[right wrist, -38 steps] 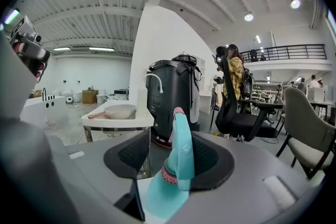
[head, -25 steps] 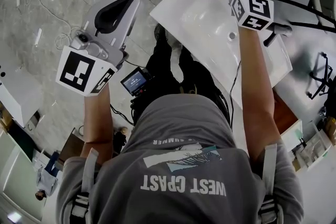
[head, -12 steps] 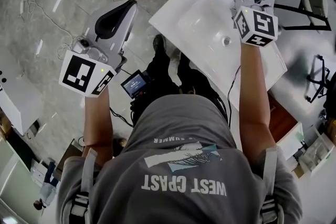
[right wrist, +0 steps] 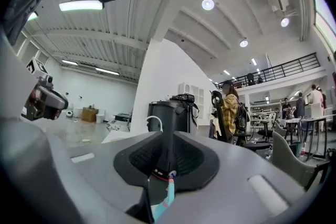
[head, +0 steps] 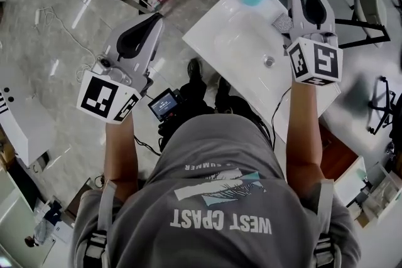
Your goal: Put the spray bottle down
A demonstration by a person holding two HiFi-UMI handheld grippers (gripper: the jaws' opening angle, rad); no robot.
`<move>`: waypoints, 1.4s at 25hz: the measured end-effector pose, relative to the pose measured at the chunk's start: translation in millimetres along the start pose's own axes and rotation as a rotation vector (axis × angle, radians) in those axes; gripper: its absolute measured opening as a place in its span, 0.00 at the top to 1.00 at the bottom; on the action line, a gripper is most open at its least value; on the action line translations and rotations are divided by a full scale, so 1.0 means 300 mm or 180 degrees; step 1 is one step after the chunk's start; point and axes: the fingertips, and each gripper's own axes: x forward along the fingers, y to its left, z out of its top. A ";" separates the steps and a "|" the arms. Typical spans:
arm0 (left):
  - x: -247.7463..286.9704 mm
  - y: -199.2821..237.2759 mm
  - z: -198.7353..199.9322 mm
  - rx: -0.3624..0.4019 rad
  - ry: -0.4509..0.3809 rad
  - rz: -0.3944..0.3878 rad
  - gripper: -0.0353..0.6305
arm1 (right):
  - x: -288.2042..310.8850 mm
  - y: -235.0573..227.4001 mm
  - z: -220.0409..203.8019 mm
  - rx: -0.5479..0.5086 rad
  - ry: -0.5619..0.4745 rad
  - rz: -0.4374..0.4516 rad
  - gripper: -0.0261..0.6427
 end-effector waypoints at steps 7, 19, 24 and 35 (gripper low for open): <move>-0.056 -0.014 0.035 0.0026 -0.0038 0.0092 0.94 | -0.097 0.132 0.135 0.0199 0.0108 0.0544 0.96; -0.086 -0.107 0.080 0.0075 -0.0092 0.0118 0.94 | -0.297 0.332 0.265 0.0214 0.0375 0.1390 0.96; -0.093 -0.145 0.095 0.0106 -0.0102 0.0079 0.94 | -0.334 0.346 0.288 0.0218 0.0352 0.1424 0.96; -0.146 -0.208 0.108 0.0155 -0.0127 0.0062 0.94 | -0.413 0.345 0.287 0.0227 0.0365 0.1388 0.96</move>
